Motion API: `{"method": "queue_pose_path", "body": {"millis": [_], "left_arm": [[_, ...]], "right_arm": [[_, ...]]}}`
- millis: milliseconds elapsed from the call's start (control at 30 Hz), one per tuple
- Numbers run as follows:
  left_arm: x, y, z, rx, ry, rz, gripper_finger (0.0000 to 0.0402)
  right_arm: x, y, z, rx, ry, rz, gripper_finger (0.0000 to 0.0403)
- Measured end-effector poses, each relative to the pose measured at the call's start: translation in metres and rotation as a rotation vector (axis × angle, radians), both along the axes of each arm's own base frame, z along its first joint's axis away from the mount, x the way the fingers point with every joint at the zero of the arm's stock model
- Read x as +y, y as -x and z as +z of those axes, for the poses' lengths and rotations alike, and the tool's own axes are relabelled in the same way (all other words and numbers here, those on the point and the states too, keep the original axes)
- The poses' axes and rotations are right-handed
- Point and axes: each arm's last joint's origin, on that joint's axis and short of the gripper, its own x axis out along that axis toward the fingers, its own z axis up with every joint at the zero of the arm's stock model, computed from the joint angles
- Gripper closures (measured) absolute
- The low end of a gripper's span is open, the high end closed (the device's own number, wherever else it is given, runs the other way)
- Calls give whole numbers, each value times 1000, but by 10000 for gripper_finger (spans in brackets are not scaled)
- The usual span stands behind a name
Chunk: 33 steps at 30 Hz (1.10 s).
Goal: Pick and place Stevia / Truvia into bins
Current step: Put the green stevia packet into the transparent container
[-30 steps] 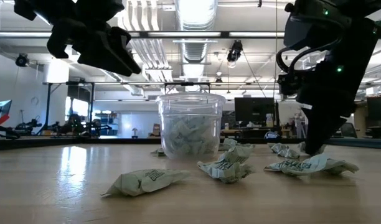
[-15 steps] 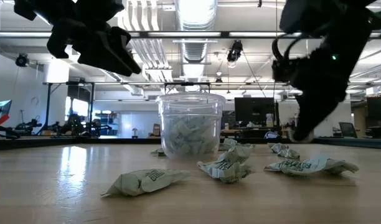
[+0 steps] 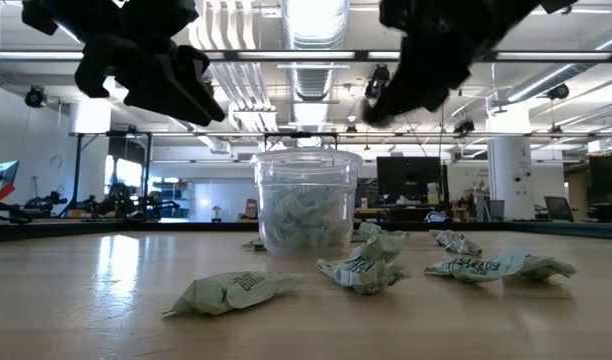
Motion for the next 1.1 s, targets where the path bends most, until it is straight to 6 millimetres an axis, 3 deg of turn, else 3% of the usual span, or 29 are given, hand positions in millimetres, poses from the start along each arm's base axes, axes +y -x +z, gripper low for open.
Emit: {"method": "queue_pose_path", "body": {"millis": [233,433,600,833,1100], "left_arm": [[0,0,-4,-8,-1,0,228],[0,-2,-8,3,2,-2,228],[-3,-14,-24,45,0,-15,228],[-1,-35,-57,162,-54,-28,228],[5,-49,-73,221,-58,-2,228]], "right_arm": [[2,-8,7,-184,85,104,390],[4,-18,-9,-184,96,114,390],[5,-30,-28,-144,110,135,390],[5,-36,-31,-136,113,146,389],[5,-36,-28,-136,110,176,323]]}}
